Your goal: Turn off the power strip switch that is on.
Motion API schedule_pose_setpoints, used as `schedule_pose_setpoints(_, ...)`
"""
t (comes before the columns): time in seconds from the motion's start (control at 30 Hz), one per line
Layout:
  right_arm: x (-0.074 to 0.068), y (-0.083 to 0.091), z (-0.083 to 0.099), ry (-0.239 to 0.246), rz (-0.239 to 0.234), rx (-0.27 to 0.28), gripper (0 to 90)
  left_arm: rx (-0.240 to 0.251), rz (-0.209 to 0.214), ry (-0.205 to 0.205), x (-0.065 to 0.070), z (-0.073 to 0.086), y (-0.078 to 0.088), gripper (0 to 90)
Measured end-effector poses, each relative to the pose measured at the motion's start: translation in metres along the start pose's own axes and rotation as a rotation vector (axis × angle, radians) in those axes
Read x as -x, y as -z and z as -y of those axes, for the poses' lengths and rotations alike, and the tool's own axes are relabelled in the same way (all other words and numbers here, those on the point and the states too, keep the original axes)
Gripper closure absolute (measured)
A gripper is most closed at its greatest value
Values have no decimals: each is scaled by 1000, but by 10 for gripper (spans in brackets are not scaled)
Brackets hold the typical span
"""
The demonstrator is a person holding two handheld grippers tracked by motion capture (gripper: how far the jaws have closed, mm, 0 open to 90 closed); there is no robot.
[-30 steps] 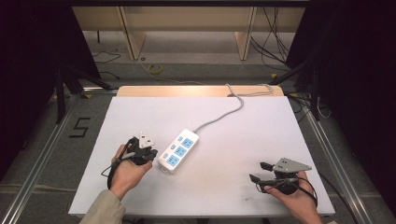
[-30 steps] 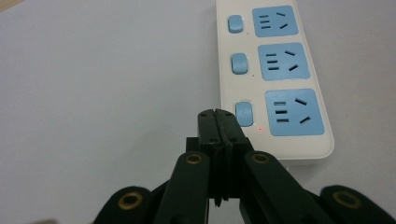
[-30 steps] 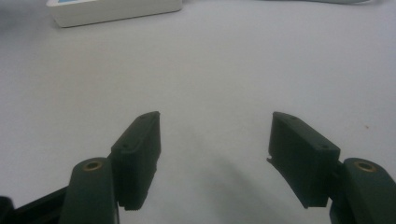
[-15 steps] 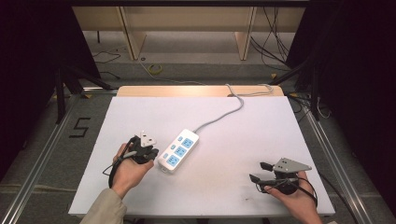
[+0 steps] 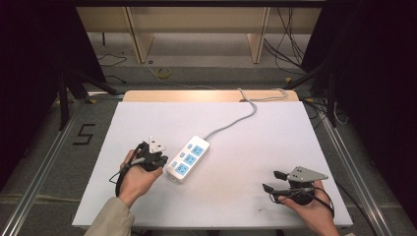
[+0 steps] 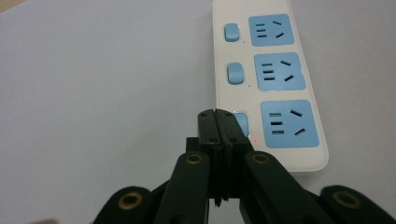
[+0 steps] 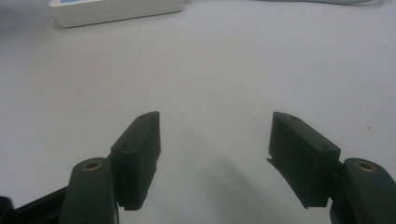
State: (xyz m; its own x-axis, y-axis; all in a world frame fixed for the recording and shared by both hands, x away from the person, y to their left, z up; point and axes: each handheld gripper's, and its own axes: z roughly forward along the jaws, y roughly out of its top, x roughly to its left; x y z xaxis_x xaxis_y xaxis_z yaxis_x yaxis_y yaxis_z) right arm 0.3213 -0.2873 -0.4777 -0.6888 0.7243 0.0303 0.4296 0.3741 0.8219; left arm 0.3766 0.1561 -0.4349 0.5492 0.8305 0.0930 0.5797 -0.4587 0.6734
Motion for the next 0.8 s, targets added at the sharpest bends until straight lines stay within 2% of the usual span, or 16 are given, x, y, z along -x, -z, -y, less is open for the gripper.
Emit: schedule_pose_setpoints(0.8,0,0,0,1,-2,0,350,-10,8,-5,3,-8,-4,898)
